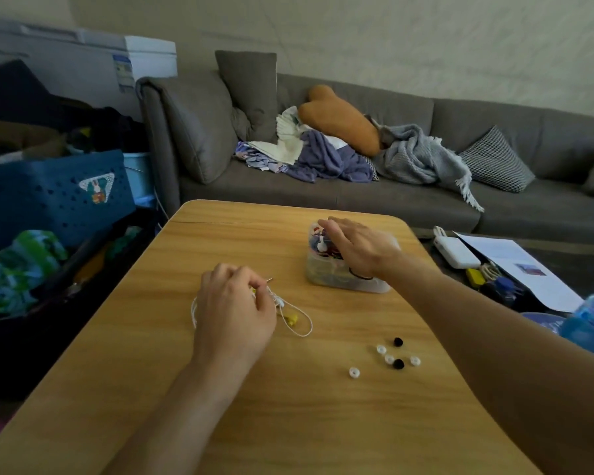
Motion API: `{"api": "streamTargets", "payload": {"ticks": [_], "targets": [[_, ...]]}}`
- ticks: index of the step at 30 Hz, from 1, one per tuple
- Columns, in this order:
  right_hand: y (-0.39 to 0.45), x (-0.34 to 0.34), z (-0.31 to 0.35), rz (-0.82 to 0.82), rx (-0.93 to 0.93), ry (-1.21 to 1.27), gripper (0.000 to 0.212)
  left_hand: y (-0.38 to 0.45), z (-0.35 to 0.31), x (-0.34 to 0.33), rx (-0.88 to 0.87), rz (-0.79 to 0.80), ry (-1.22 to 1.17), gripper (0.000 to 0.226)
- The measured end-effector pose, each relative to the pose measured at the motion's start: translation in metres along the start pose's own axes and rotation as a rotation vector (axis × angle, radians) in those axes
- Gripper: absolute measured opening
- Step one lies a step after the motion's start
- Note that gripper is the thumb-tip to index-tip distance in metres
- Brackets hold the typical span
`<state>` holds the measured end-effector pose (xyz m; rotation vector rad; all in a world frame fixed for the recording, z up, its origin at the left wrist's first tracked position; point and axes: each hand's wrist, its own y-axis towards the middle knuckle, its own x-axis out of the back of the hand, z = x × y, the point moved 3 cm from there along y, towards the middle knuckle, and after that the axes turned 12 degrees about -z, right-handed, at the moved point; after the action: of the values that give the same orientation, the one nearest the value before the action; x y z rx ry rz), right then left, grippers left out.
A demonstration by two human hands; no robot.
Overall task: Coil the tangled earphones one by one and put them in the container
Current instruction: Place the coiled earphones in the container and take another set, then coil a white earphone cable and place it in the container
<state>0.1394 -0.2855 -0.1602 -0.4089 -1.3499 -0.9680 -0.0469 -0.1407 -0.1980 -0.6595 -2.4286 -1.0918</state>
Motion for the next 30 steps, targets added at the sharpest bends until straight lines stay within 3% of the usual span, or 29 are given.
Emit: {"api": "streamTargets", "payload": {"ticks": [5,8,11,15,20,23,30], "targets": [[0.015,-0.002,-0.006,0.190,-0.043,-0.056,0.048,0.001,0.007,-0.002,0.024,0.073,0.096,0.006],[0.015,0.010,-0.010,0.034,-0.099,0.117,0.042,0.000,0.009,-0.002,0.043,0.136,0.146,0.012],[0.007,0.021,-0.017,-0.098,-0.058,0.123,0.033,0.000,0.010,0.000,0.003,0.118,0.205,0.021],[0.001,0.024,-0.025,-0.117,-0.017,0.026,0.029,0.003,0.010,0.001,-0.038,0.084,0.265,0.030],[0.012,0.026,-0.019,0.034,0.010,-0.223,0.032,0.001,0.020,-0.005,0.024,0.281,0.342,0.034],[0.022,0.020,-0.018,0.064,0.066,-0.373,0.032,0.001,0.023,-0.003,0.053,0.319,0.321,0.035],[0.035,0.057,-0.001,-0.097,-0.001,-0.361,0.040,0.005,0.025,0.001,0.081,0.268,0.254,0.030]]}}
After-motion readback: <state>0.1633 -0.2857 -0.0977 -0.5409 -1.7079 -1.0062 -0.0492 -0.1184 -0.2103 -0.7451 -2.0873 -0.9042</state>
